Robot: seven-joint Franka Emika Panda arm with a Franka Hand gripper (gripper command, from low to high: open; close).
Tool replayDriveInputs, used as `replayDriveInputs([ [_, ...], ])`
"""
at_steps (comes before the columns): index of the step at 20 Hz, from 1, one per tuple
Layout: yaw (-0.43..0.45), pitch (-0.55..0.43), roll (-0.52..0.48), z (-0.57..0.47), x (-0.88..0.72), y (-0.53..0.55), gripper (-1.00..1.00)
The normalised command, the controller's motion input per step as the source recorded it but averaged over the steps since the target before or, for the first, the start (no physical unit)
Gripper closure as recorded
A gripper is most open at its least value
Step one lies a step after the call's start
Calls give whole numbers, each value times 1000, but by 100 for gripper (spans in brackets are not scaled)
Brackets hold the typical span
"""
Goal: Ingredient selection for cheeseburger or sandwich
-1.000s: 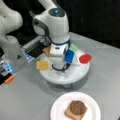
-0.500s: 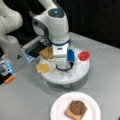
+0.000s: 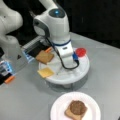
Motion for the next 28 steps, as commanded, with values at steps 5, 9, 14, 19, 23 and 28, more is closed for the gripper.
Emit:
replayDriveInputs([
  [5, 587, 79, -2, 0, 336, 44, -100],
  [9, 560, 83, -5, 19, 482, 77, -100],
  [14, 400, 68, -3, 22, 584, 109, -100],
  [19, 227, 59, 3, 29, 583, 115, -100],
  [23, 124, 62, -11, 90, 542, 107, -100],
  [28, 46, 69, -29, 294, 495, 132, -100],
])
